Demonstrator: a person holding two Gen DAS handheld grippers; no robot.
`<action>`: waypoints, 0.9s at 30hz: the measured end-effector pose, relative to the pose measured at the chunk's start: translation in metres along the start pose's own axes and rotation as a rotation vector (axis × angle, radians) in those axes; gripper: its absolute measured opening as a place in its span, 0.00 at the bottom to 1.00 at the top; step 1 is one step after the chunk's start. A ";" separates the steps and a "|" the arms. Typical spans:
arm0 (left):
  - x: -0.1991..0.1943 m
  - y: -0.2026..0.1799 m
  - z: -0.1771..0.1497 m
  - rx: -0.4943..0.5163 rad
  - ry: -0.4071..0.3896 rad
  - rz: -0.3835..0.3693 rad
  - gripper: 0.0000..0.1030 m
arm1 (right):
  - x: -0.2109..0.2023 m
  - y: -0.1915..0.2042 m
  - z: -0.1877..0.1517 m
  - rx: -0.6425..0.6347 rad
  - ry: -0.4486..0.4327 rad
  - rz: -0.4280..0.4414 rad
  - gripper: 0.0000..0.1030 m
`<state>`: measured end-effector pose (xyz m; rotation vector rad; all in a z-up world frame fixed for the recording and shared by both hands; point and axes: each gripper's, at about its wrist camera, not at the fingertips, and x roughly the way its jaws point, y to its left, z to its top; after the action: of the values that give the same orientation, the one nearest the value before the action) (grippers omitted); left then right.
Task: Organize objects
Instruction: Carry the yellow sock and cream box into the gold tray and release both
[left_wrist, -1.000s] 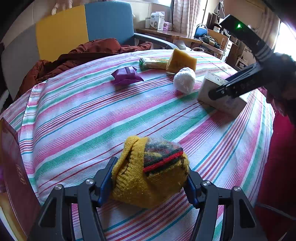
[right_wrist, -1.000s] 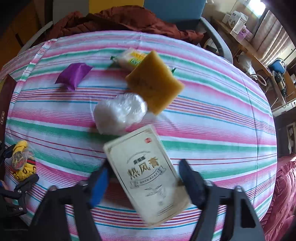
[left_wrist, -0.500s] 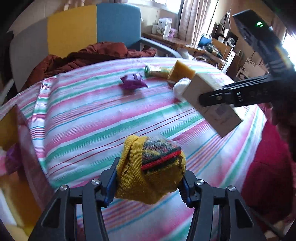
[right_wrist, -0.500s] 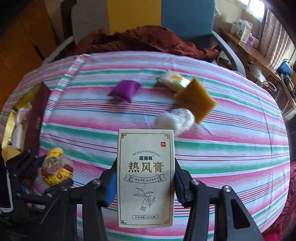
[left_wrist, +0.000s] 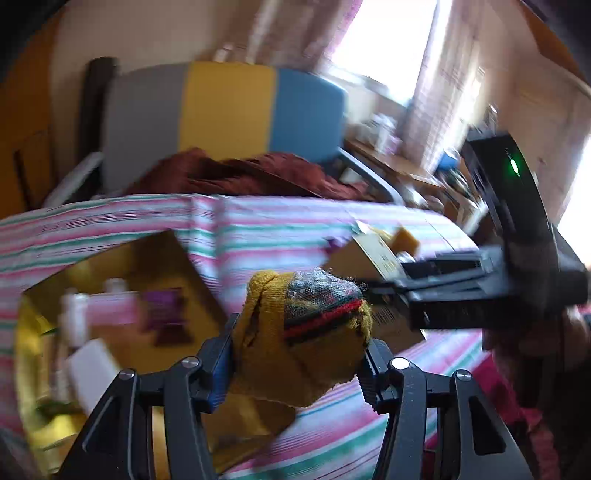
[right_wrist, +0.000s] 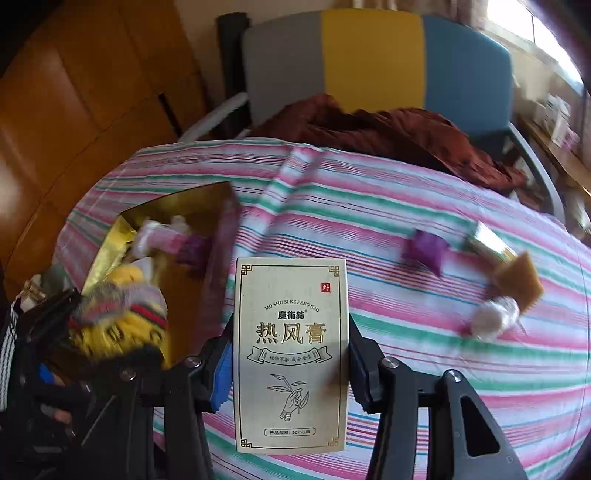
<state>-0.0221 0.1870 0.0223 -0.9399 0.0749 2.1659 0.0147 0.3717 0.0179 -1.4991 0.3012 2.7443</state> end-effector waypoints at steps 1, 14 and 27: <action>-0.010 0.012 0.001 -0.021 -0.017 0.023 0.55 | 0.002 0.011 0.003 -0.024 -0.001 0.014 0.50; -0.065 0.135 -0.031 -0.247 -0.051 0.272 0.58 | 0.061 0.137 0.044 -0.318 0.026 0.086 0.51; -0.068 0.151 -0.047 -0.321 -0.056 0.325 0.76 | 0.075 0.141 0.030 -0.234 0.052 0.071 0.75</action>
<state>-0.0645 0.0215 -0.0026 -1.1059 -0.1626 2.5550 -0.0640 0.2317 -0.0059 -1.6422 0.0340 2.8852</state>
